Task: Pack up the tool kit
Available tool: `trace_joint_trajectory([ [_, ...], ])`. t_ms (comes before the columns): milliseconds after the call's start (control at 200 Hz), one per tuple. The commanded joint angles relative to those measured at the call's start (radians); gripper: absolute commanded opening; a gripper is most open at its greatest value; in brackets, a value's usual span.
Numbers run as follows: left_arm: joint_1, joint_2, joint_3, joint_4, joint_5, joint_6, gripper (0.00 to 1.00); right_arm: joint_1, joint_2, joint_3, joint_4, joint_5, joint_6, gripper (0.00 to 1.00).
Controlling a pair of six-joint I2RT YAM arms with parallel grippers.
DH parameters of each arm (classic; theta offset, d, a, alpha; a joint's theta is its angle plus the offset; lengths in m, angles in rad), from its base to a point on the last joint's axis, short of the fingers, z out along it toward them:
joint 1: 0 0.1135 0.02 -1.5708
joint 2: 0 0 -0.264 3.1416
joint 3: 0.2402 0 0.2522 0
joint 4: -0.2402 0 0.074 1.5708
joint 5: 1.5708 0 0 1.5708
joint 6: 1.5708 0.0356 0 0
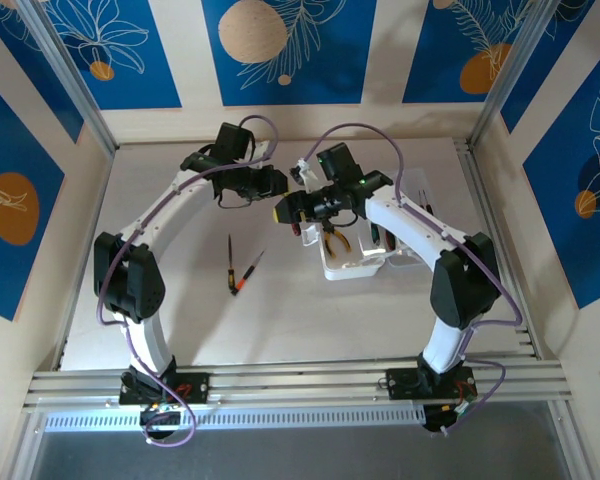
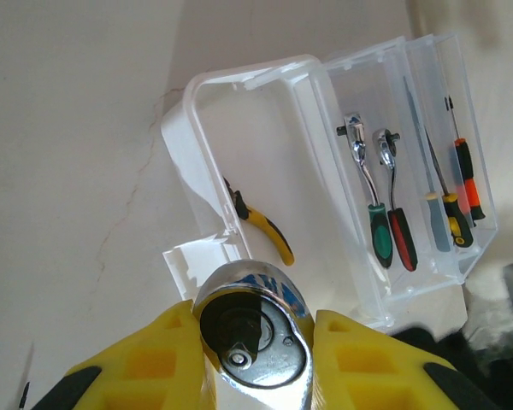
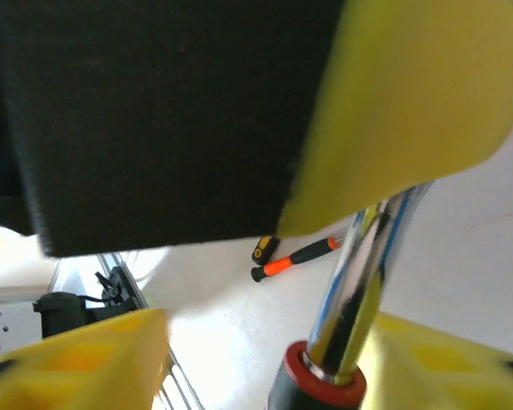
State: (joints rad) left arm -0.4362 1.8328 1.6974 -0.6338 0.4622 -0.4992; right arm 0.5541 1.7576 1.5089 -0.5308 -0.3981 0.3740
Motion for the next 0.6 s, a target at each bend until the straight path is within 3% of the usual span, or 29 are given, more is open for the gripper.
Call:
trace_joint_trajectory([
  [0,-0.010,-0.027,0.028,0.059,0.056,-0.018,0.00,0.001,0.008,0.051,-0.011,-0.032,0.016,0.30],
  [105,-0.010,-0.026,0.014,0.083,0.072,-0.031,0.00,-0.002,0.007,0.064,-0.031,-0.019,0.017,0.00],
  [205,-0.009,-0.026,0.007,0.084,0.071,-0.027,0.01,-0.005,-0.005,0.065,-0.041,-0.013,0.017,0.00],
  [245,-0.007,-0.027,0.008,0.079,0.063,-0.023,0.11,-0.006,-0.010,0.065,-0.047,-0.010,0.015,0.00],
  [355,0.011,-0.042,0.008,0.051,0.008,-0.001,0.58,-0.016,-0.034,0.054,-0.072,0.007,0.002,0.00],
  [455,0.057,-0.065,0.006,0.002,-0.050,0.032,0.84,-0.036,-0.067,0.032,-0.106,0.038,-0.023,0.00],
  [485,0.075,-0.073,0.003,-0.016,-0.066,0.043,0.96,-0.045,-0.080,0.020,-0.117,0.047,-0.030,0.00],
  [595,0.141,-0.103,-0.030,-0.063,-0.115,0.077,1.00,-0.086,-0.125,-0.020,-0.168,0.097,-0.063,0.00],
])
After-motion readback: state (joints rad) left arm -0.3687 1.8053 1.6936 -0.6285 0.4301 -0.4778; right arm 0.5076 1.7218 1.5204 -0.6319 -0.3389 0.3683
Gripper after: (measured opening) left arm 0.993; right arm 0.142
